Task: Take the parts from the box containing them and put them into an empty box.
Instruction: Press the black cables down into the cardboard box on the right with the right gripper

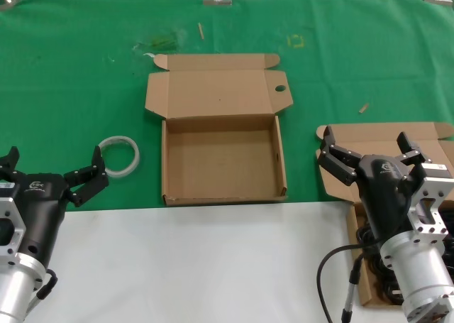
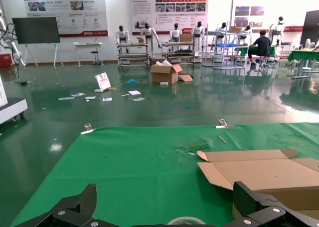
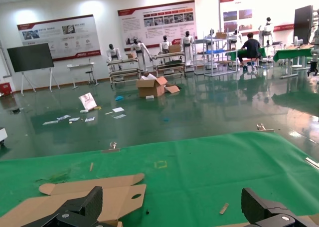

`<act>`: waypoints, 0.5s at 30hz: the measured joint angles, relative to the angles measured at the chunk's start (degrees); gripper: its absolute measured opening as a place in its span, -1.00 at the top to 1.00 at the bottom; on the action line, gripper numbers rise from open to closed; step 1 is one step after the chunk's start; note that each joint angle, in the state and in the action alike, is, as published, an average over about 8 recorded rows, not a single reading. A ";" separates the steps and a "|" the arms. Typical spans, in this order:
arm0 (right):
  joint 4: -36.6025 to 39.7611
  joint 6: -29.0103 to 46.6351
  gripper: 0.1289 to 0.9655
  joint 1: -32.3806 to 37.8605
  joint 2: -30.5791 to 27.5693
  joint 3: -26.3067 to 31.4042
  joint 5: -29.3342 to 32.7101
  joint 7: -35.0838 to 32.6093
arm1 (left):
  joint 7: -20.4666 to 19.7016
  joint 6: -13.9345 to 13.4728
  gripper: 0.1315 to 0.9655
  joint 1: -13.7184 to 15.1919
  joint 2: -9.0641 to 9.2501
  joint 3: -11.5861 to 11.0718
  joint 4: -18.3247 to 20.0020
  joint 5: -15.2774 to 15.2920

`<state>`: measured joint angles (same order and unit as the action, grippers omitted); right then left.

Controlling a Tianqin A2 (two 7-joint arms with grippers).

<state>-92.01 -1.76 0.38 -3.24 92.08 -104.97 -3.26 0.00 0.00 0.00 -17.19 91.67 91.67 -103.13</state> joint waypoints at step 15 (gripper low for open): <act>0.00 0.00 -1.00 0.00 0.00 0.00 0.00 0.00 | 0.00 0.00 -1.00 0.00 0.00 0.00 0.00 0.00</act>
<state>-92.01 -1.76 0.38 -3.24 92.08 -104.97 -3.26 0.00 0.00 0.00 -17.19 91.67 91.67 -103.13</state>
